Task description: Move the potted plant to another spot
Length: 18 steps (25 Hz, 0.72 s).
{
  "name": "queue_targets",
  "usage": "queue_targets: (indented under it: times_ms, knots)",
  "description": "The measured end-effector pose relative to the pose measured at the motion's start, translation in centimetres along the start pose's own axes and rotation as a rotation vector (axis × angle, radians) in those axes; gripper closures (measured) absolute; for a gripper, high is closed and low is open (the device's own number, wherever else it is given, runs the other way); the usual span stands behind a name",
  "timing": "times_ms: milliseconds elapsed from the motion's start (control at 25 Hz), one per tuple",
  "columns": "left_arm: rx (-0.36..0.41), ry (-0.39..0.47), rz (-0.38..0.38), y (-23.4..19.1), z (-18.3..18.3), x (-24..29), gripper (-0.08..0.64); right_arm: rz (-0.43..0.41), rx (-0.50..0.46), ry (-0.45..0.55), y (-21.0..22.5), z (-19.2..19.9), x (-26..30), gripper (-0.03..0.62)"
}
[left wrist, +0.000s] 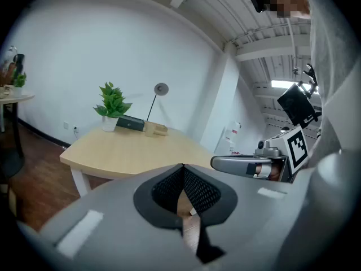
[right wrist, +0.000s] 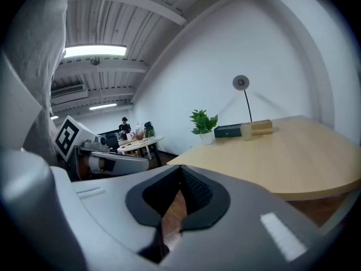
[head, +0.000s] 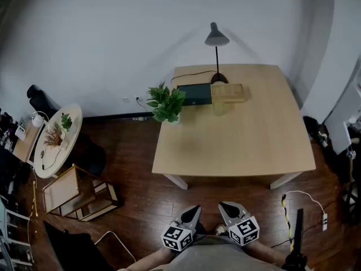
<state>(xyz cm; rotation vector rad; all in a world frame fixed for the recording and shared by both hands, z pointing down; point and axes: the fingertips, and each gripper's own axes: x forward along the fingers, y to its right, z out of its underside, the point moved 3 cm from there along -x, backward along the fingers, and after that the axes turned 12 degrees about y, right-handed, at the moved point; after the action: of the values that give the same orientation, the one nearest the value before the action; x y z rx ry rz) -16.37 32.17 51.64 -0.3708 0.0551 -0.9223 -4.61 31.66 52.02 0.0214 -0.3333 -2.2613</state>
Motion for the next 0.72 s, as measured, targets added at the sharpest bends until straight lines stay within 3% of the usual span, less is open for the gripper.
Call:
queue_targets:
  times_ms: [360,720]
  knots:
    - [0.01,0.003,-0.031,-2.7,-0.8,2.5,0.56,-0.017,-0.005,0.002,2.2,-0.9,3.4,0.586]
    - [-0.008,0.007,0.024,-11.4,-3.9,8.6,0.56,0.038,-0.017,-0.035,5.8,-1.8,12.7,0.586]
